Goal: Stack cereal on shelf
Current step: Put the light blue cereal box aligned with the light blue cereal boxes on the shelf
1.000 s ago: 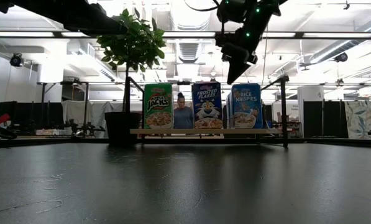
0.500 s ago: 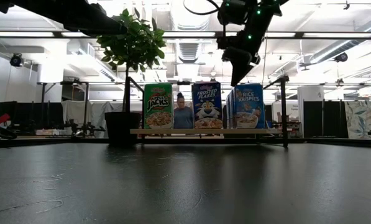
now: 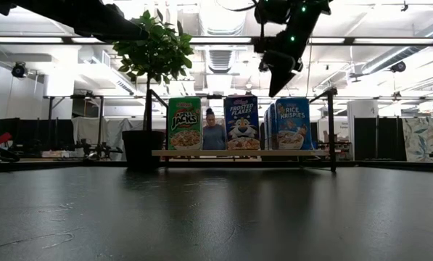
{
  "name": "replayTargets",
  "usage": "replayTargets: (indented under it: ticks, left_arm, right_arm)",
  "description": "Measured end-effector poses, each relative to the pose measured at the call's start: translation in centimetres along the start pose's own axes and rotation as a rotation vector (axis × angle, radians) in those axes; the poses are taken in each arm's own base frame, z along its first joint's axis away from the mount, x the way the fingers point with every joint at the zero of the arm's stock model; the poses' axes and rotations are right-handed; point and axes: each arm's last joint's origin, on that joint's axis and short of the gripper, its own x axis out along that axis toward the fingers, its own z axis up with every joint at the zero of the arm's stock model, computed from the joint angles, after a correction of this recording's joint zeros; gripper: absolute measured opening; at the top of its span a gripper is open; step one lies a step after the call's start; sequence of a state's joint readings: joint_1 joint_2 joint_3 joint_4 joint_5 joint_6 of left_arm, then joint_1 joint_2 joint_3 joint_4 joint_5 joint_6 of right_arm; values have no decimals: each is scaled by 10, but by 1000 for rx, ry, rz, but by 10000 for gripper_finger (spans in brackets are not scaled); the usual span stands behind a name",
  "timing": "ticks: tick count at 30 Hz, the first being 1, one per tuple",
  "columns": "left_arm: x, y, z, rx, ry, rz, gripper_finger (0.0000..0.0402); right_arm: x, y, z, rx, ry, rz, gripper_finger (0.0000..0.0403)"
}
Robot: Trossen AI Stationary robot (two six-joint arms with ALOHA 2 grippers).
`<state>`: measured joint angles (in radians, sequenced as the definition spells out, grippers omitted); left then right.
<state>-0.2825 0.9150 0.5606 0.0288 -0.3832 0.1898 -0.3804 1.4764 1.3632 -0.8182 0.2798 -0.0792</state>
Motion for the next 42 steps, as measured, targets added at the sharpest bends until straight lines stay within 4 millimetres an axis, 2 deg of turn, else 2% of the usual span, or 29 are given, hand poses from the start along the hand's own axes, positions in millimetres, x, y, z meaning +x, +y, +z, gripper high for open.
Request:
replayTargets:
  ticks: [7, 16, 22, 30, 42]
  left_arm:
    - [0, 0, 0, 0, 0, 0, 171]
    - [0, 0, 0, 0, 0, 0, 171]
    - [0, 0, 0, -6, 0, 0, 171]
    - [0, 0, 0, -11, -1, 0, 171]
    - [0, 0, 0, -12, -1, 0, 171]
  right_arm:
    - [-24, 0, 0, 5, -37, 9, 9]
    - [-46, -21, -28, 104, 118, -15, 9]
    - [-41, -28, -30, 98, 126, -27, 8]
    - [-26, -24, -30, 57, 73, -35, 9]
    - [-17, -23, -25, -15, 47, -37, 9]
